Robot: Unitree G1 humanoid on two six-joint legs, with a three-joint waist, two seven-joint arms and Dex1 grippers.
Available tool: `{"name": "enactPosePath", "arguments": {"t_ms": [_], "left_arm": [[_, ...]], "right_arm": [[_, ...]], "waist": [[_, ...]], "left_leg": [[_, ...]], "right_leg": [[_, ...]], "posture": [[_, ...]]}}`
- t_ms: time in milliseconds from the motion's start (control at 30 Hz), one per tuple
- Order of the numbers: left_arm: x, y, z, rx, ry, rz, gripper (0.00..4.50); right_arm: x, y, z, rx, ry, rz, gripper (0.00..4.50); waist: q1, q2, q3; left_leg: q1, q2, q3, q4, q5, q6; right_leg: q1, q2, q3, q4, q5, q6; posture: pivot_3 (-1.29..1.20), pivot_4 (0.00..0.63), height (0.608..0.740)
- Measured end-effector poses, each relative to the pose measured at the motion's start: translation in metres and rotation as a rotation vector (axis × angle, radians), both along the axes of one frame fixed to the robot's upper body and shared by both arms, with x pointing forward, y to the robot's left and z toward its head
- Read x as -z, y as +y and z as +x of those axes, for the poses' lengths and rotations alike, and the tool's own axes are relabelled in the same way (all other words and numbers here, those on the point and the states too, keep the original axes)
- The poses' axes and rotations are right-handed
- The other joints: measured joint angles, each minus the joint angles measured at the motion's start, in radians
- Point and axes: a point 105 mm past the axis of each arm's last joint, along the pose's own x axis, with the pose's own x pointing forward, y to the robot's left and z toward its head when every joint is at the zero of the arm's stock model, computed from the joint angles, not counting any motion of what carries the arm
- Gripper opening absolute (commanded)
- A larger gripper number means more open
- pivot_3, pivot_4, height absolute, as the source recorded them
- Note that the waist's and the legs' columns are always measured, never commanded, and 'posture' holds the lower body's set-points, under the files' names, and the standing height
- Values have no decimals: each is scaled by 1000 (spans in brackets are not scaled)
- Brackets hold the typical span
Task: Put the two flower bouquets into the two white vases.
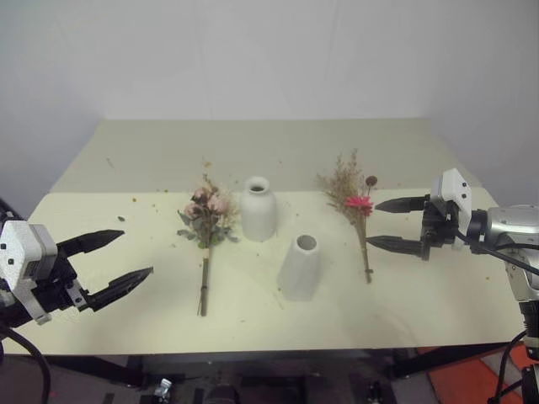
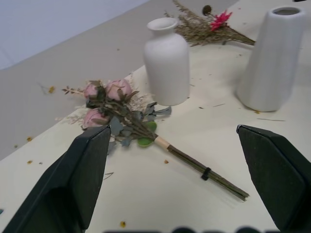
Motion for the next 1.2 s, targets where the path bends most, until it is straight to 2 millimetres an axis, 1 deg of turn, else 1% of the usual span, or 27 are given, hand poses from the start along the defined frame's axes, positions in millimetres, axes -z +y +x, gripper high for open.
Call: {"name": "enactPosePath", "arguments": {"t_ms": [33, 167, 300, 367, 433, 533, 633, 700, 767, 833, 867, 967, 1033, 1100, 1200], "left_arm": [[1, 0, 2, -15, 11, 3, 4500], [8, -1, 24, -139, 103, 30, 4500], [15, -17, 49, -216, 213, 11, 4500], [20, -26, 57, -239, 270, 23, 4500], [22, -35, 62, -237, 297, 18, 4500], [26, -42, 62, -230, 322, 11, 4500], [29, -41, 61, -240, 361, 13, 4500], [27, -39, 63, -265, 400, 9, 4500], [22, -37, 70, -306, 428, -11, 4500], [22, -41, 76, -327, 467, -33, 4500], [24, -44, 79, -330, 487, -37, 4500], [37, -59, 95, -339, 564, -34, 4500], [47, -67, 104, -354, 612, -9, 4500], [57, -69, 110, -377, 656, 22, 4500], [69, -76, 118, -404, 702, 55, 4500]], "right_arm": [[0, 0, 0, 0, -1, 0, 4460], [-1, 1, 0, 0, -3, 0, 4460], [-1, 4, 0, -8, -6, 9, 4460], [-1, 6, 0, -13, -7, 13, 4460], [-1, 7, 1, -10, -11, 15, 4460], [-1, 7, 1, -7, -12, 16, 4460], [-1, 7, 1, -7, -13, 16, 4460], [-2, 8, 0, -11, -17, 18, 4460], [-3, 10, 0, -18, -19, 27, 4460], [-4, 11, 0, -23, -21, 36, 4460], [-4, 11, 0, -24, -20, 37, 4460], [-7, 16, 1, -50, -24, 61, 4460], [-15, 22, 0, -91, -42, 76, 4460], [-24, 24, 0, -119, -56, 90, 4460], [-32, 27, 0, -148, -74, 99, 4460]], "waist": [[0, 0, 0], [5, 0, 0], [5, 0, 0], [5, 0, 0], [-1, 0, 0], [-6, -1, 0], [-3, -1, 0], [-2, -1, 0], [4, -1, 0], [5, -1, 0], [5, -1, 0], [8, -1, 0], [6, -1, 0], [1, -1, 0], [1, -1, 0]], "left_leg": [[0, 0, 0, 0, 0, 0], [0, 0, 0, 0, 0, 0], [0, -1, -1, 0, 0, 0], [-1, -1, -1, 0, 0, 0], [-1, -1, -1, 0, 0, 0], [-1, -1, -1, 0, 0, 0], [0, -1, -1, 0, 0, 0], [0, -1, -1, 1, 0, 0], [1, -1, -1, 1, 0, 0], [0, -2, -1, 1, 0, 0], [0, -2, -1, 1, 0, 0], [-1, -3, -2, 1, 0, 0], [-1, -3, -2, 1, 0, -1], [-1, -3, -2, 1, 0, -1], [-1, -3, -2, 1, 0, -1]], "right_leg": [[0, 0, 0, 0, 0, 0], [0, 0, 0, 1, 0, 0], [0, 0, 0, 1, 0, 1], [0, 0, 0, 1, 0, 2], [0, 0, 1, 1, 0, 2], [-1, 1, 1, 1, 0, 1], [-1, 1, 1, 2, 0, 1], [0, 1, 1, 2, 0, 1], [1, 1, 1, 2, 0, 2], [1, 1, 1, 1, 0, 2], [1, 0, 1, 1, 0, 2], [0, 0, 1, 1, 0, 3], [0, 0, 1, 1, 1, 3], [0, 0, 1, 2, 1, 3], [0, 0, 1, 1, 1, 3]], "posture": [[0, 150, 740], [0, 150, 740], [0, 150, 740], [0, 150, 740], [0, 150, 740], [0, 150, 740], [0, 150, 740], [0, 150, 740], [0, 150, 740], [0, 150, 740], [0, 150, 740], [0, 150, 740], [0, 150, 740], [0, 150, 740], [0, 150, 740]]}}
